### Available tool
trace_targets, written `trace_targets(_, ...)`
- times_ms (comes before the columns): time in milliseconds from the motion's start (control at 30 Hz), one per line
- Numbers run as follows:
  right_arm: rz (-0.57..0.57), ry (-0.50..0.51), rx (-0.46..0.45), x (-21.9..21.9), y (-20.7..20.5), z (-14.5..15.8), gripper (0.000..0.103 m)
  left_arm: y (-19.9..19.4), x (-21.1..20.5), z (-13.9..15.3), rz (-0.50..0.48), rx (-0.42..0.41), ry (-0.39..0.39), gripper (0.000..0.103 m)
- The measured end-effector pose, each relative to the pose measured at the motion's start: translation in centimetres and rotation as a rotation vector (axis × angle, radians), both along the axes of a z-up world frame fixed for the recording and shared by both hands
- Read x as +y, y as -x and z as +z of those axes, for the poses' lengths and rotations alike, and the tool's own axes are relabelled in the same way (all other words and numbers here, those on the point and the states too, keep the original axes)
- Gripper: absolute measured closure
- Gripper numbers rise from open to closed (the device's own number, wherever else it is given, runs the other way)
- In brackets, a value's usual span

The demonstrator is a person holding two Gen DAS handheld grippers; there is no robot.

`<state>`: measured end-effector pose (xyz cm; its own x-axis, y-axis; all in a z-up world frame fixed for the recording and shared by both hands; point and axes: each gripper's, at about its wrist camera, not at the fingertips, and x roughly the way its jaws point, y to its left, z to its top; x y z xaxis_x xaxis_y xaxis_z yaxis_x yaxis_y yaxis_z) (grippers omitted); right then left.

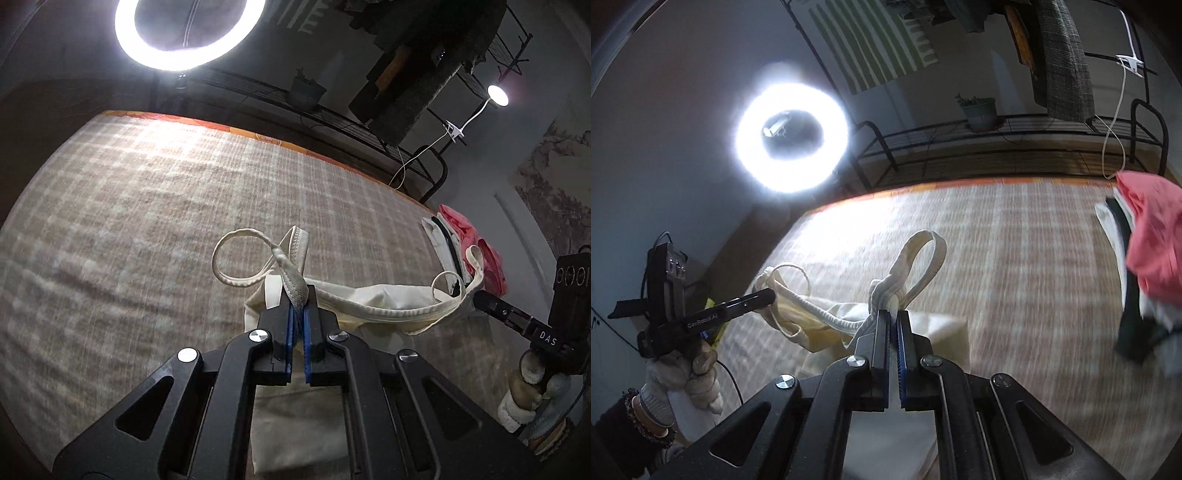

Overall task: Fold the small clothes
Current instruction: 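Grasp a camisole strap with the left tool and lift it, then fold the strap end over the camisole with the left tool and open it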

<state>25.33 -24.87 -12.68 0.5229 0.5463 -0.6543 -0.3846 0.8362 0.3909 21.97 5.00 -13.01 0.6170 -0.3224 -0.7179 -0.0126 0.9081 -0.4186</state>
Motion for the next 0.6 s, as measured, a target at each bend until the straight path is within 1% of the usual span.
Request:
trace_targets(267, -0.014, 0.058, 0.028, -0.4, 4.8, -1.5, 0.103, 5.3, 0.2, -2.5, 0.046, 0.05, 0.018, 0.102)
trace_targets(400, -0.008, 0.111, 0.03, -0.4, 7.0, -2.4, 0.103, 7.4, -0.7, -4.1, 0.036, 0.078, 0.003, 0.101)
trace_targets(600, -0.023, 0.159, 0.061, -1.0, 9.1, -3.9, 0.102, 9.3, -1.6, -4.8, 0.017, 0.087, -0.043, 0.101)
